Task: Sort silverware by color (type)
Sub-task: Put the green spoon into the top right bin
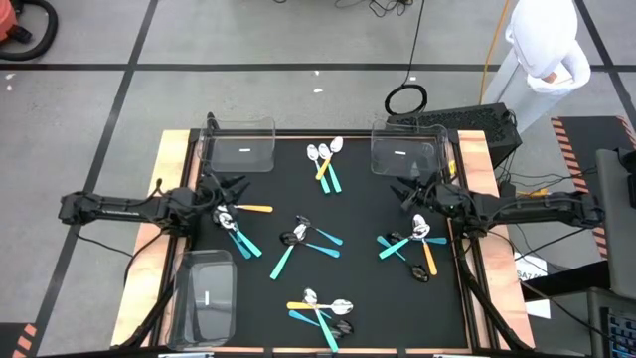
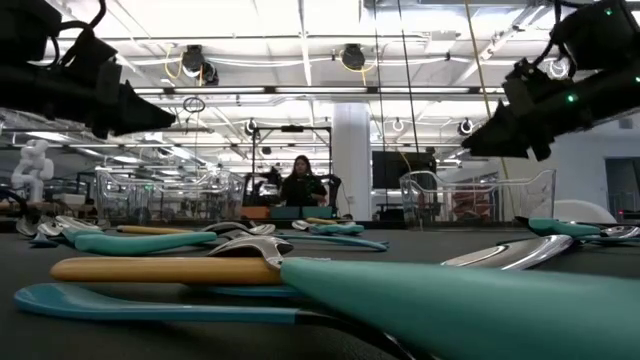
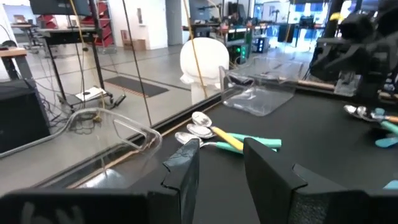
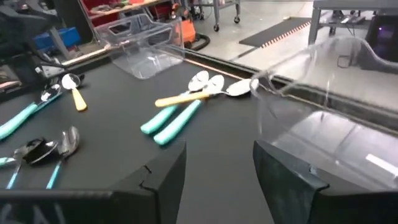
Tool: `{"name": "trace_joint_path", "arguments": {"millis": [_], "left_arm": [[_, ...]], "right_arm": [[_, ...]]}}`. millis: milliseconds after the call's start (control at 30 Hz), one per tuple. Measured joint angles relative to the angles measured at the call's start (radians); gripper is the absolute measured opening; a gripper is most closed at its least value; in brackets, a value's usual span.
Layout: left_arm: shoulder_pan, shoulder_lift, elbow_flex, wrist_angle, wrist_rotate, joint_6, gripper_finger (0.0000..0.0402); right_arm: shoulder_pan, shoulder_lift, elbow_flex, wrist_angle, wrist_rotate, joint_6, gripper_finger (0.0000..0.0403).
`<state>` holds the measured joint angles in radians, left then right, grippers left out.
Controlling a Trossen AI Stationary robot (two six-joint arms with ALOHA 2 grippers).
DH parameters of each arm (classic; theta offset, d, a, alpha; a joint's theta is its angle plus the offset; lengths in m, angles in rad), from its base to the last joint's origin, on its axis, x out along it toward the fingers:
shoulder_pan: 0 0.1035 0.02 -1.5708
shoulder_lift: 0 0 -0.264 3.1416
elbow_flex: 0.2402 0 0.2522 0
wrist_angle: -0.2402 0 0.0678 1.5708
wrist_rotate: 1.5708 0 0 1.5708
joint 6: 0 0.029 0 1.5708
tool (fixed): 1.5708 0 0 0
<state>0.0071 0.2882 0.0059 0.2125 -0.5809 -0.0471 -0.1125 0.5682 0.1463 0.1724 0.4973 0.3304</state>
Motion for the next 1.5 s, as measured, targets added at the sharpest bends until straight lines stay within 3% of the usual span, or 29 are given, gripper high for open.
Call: {"name": "trace_joint_path", "arguments": {"millis": [267,500,700,933,1100,1367,1500], "left_arm": [[0.0,0.096,0.0,0.09,-0.001,-0.075,0.0128],[-0.001,0.165,0.0,0.129,-0.015,-0.078,0.0128],[-0.001,0.196,0.0,0.139,-0.101,-0.064,0.0128],[0.0,0.204,0.0,0.139,-0.135,-0.049,0.0128],[0.0,0.216,0.0,0.137,-0.135,-0.052,0.0128],[-0.001,0.246,0.0,0.137,-0.131,-0.11,0.0128],[-0.001,0.262,0.0,0.137,-0.131,-0.132,0.0128]], "right_arm": [[0.0,0.165,0.133,0.004,-0.003,-0.027,0.0183],[0.0,0.305,0.171,0.019,-0.004,0.047,0.0183],[-0.005,0.396,0.171,0.092,-0.005,0.07,0.0183],[-0.034,0.456,0.203,0.082,-0.167,0.201,0.0183],[-0.049,0.53,0.316,-0.046,-0.19,0.19,0.0183],[-0.089,0.736,0.552,-0.171,-0.195,0.035,0.0183],[-0.122,0.835,0.632,-0.227,-0.268,0.068,0.0183]]}}
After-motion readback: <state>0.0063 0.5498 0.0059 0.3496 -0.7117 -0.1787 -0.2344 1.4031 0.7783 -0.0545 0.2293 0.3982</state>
